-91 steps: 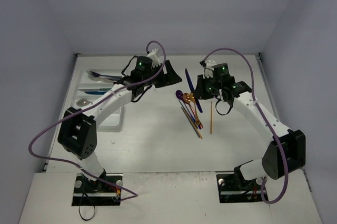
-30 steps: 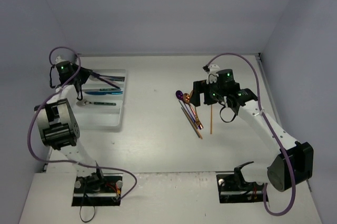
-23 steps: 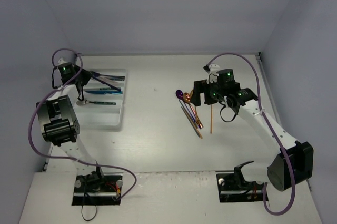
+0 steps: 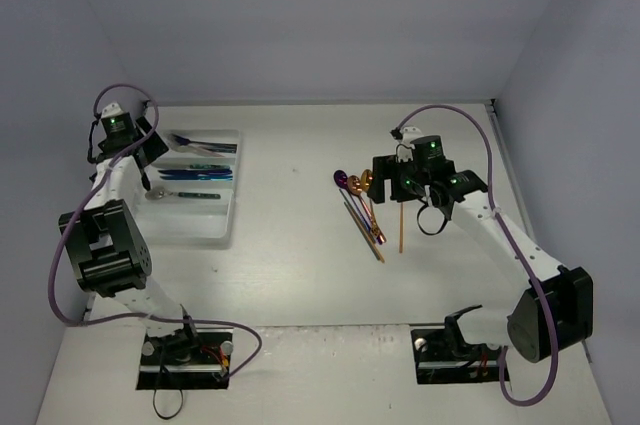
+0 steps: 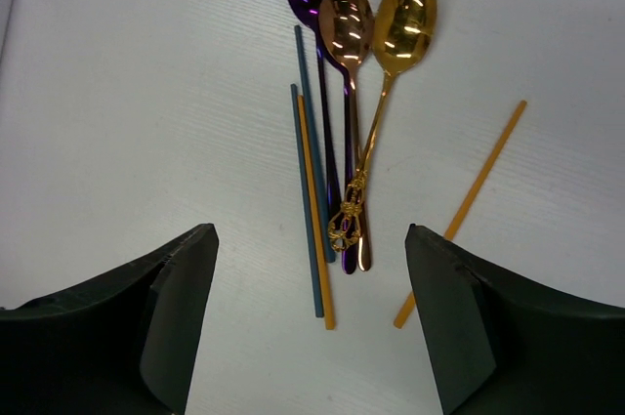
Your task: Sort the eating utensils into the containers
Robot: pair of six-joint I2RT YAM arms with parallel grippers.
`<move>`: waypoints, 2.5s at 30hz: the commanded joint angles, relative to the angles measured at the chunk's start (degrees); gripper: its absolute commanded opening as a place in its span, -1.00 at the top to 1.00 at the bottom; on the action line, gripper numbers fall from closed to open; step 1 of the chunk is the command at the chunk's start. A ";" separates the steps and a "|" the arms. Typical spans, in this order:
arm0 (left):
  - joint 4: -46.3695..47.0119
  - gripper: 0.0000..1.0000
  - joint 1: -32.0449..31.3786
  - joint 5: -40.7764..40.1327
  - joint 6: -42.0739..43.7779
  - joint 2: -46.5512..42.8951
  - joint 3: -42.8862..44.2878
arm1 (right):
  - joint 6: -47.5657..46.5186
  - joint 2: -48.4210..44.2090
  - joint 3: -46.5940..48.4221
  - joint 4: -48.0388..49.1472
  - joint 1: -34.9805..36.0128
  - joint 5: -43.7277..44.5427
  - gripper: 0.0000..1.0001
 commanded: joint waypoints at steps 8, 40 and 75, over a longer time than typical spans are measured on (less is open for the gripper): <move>-11.84 -0.35 -22.21 -2.91 -1.76 -16.09 0.84 | 6.62 6.63 0.76 -0.49 -0.22 9.70 0.00; -13.33 -0.34 -46.09 -1.87 -13.59 -15.70 -3.45 | 12.58 33.23 13.88 0.31 3.00 16.44 0.40; 6.44 -0.34 -50.45 16.51 -18.06 -10.26 4.02 | 0.97 9.62 11.86 1.21 4.80 -0.47 1.00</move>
